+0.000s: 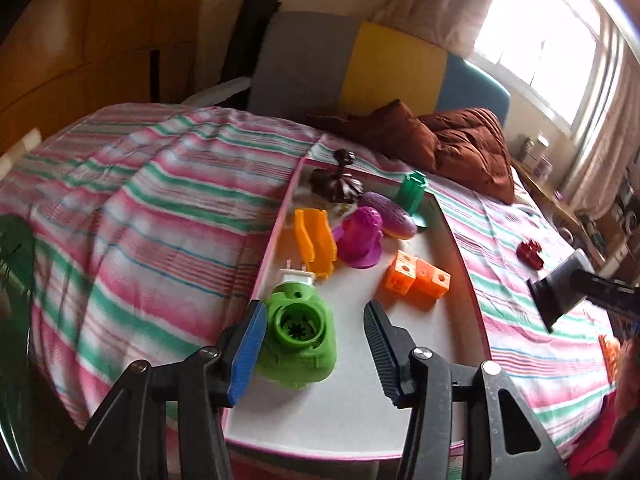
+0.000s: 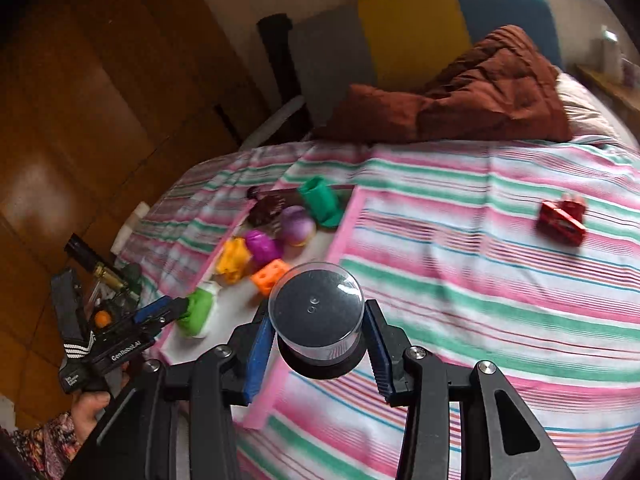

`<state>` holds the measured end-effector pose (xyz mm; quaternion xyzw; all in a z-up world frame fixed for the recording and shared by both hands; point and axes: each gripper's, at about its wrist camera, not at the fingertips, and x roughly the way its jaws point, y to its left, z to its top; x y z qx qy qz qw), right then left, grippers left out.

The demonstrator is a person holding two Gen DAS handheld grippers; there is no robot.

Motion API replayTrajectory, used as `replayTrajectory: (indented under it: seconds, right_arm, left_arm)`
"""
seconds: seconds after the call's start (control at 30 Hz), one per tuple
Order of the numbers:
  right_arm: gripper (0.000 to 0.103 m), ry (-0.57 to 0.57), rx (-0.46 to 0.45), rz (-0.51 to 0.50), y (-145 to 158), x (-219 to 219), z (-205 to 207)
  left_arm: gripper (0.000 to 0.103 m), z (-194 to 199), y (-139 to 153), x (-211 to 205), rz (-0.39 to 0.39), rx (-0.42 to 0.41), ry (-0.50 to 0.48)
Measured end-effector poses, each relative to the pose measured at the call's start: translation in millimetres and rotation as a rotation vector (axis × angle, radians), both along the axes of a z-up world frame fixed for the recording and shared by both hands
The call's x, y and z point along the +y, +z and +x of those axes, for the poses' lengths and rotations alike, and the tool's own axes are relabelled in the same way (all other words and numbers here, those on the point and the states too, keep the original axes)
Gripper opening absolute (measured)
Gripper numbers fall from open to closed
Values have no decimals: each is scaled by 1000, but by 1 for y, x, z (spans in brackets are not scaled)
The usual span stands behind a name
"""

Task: Organize rigid objects
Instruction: 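Carry the canister over the tray and lower it with the right tool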

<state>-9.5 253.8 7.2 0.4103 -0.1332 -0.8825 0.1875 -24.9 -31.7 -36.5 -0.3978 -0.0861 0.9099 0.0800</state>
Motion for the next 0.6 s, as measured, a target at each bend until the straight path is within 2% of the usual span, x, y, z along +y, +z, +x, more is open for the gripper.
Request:
replayTrajectory:
  seconds: [0.07, 0.27, 0.43, 0.6]
  right_arm:
    - [44, 31, -11, -14, -1, -20, -5]
    - [44, 98, -25, -4, -10, -70, -20]
    - [44, 106, -51, 10, -20, -92, -27]
    - [44, 129, -62, 61, -28, -113, -35]
  left_arm:
    - [51, 5, 1, -5, 25, 1, 29]
    - [51, 8, 3, -10, 24, -21, 66]
    - [51, 12, 6, -12, 46, -11, 72]
    - [51, 15, 8, -17, 49, -12, 131]
